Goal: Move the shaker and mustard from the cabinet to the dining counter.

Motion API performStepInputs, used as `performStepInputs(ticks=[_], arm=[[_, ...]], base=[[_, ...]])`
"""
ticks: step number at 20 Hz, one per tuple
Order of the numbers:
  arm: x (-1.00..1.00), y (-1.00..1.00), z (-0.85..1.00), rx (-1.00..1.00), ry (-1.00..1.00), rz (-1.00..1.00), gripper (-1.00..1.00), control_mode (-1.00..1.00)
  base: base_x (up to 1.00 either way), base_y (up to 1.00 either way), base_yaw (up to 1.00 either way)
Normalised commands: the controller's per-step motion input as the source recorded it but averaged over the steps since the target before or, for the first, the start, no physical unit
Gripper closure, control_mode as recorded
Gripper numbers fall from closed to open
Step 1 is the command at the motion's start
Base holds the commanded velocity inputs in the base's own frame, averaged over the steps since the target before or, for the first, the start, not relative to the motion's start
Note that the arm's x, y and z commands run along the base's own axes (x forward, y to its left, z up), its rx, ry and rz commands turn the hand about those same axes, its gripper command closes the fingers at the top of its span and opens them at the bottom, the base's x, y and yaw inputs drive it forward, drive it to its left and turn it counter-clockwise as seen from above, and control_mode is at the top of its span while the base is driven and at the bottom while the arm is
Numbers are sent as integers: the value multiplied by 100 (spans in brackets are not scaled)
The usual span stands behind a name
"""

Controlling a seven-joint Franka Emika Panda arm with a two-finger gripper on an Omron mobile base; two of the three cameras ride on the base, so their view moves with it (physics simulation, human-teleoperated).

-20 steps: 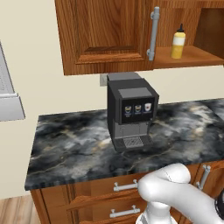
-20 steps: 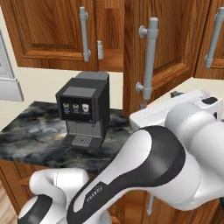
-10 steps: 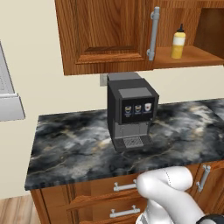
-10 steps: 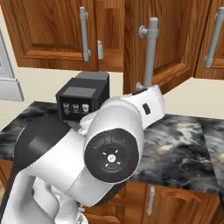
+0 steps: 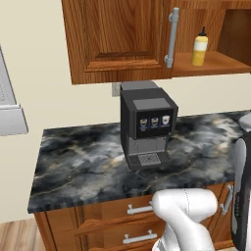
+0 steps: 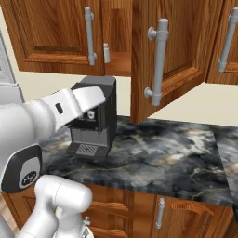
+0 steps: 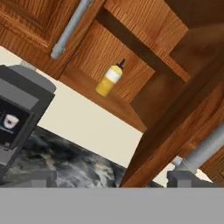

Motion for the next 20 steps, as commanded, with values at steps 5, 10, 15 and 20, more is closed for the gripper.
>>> performStepInputs(ticks=[5,10,15,20], arm=[[82,43,7,-13,20,-27,-100,-100],[100,1,1,-17,24,-25,-100,-100],[99,-33,0,-15,18,-18,-100,-100],[72,-71,0,-13,13,-13,-100,-100]], base=[[0,0,0],[0,0,0],[0,0,0],[0,0,0]])
